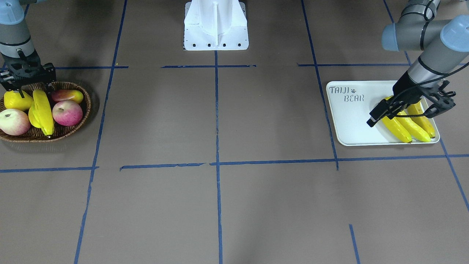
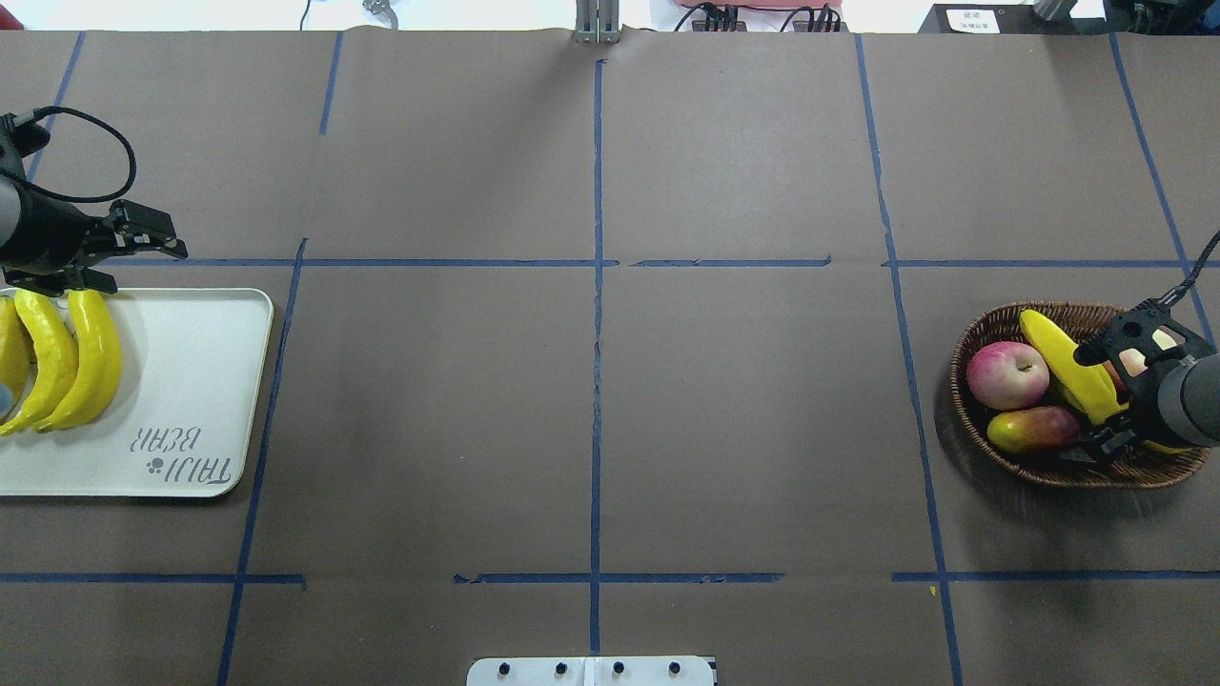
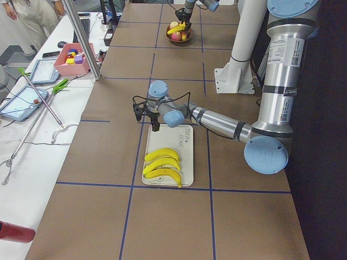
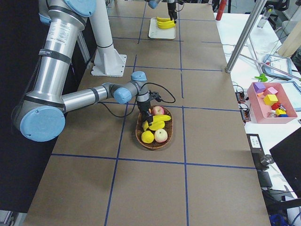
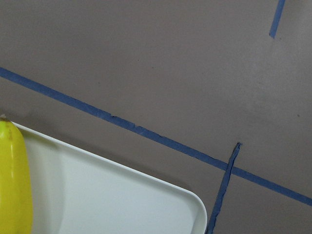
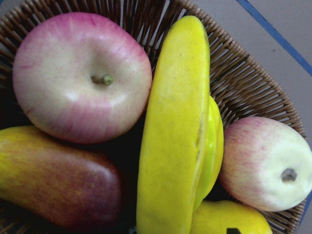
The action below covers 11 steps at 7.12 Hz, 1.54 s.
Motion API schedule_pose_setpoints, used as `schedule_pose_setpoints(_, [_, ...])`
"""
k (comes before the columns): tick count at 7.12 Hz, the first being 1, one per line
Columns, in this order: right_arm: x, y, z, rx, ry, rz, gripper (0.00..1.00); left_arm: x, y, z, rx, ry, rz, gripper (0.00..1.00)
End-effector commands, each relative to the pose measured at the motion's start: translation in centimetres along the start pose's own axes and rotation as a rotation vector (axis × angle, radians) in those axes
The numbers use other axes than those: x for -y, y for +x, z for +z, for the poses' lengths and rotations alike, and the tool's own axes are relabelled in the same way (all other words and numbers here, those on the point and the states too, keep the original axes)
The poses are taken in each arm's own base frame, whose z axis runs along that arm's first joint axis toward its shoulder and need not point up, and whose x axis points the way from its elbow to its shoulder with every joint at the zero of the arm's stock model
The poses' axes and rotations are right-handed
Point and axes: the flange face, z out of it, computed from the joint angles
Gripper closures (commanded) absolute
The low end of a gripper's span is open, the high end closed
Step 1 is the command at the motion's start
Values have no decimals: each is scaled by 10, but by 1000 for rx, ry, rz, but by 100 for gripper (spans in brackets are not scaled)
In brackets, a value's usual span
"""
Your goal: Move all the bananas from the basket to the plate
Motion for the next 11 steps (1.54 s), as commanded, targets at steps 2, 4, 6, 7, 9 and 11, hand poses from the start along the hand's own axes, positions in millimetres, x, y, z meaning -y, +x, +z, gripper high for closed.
schedule_pose_setpoints(2, [0,0,4,-3,-5,-14,27,0,0,0,1,0,-1,0])
schedule_pose_setpoints(4, [2,-2,5,-2,-5,-30,34,0,-1,1,2,-1,-1,0])
schedule_pose_setpoints(6, [0,1,6,-5,-6,-105,45,0,-1,1,2,-1,-1,0])
schedule_pose_setpoints(7, [0,1,6,-5,-6,-108,46,0,-1,1,2,-1,-1,0])
schedule_pose_setpoints(9, [0,1,6,-5,-6,-136,46,1,-1,1,3,-1,-2,0])
schedule_pose_setpoints(11, [1,0,7,-4,-5,-154,52,1,-1,1,3,-1,-1,0])
